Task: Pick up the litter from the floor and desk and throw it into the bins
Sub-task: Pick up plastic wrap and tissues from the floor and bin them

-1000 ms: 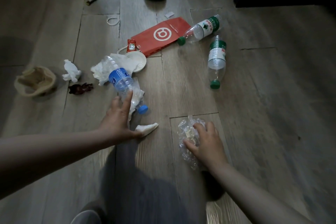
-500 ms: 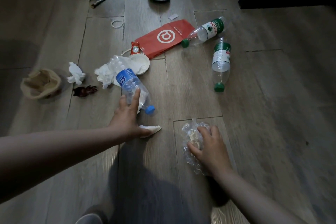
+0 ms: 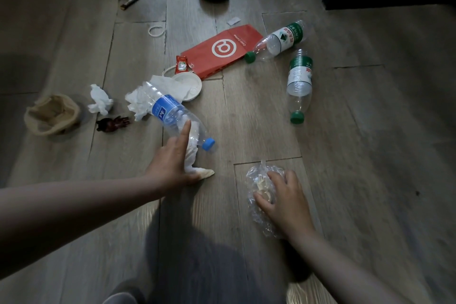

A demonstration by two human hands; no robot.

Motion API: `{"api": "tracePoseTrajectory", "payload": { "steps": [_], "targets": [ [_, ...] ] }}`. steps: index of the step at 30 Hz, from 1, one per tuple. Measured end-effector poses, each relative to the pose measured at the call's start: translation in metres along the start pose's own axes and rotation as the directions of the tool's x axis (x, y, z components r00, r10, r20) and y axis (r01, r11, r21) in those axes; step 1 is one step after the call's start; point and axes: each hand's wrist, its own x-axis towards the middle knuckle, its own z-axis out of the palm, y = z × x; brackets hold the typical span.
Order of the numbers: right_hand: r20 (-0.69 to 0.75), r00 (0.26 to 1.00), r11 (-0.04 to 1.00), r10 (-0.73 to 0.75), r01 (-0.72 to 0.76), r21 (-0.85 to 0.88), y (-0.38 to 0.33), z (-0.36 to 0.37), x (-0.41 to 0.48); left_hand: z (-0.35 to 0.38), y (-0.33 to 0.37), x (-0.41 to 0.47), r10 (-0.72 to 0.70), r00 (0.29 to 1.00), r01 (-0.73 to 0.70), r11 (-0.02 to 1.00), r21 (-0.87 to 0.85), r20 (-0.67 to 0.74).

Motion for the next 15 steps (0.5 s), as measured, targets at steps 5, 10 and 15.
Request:
{"api": "tracePoseTrajectory", "payload": {
  "steps": [5,10,15],
  "targets": [
    [0.008,1.000,1.000,0.006,-0.006,0.003,0.000,0.000,0.000,-0.003,-0.003,-0.002,-0.007,0.999,0.006,1.000,-0.011,-0.038],
    [0.008,1.000,1.000,0.004,-0.004,0.001,0.000,0.000,-0.001,-0.010,-0.001,0.003,-0.106,0.990,0.106,0.994,-0.006,-0.095],
    [0.008,1.000,1.000,0.010,-0.010,0.006,0.000,0.000,-0.001,-0.014,0.002,0.013,0.050,0.998,-0.059,0.969,0.240,0.045]
  ]
}}
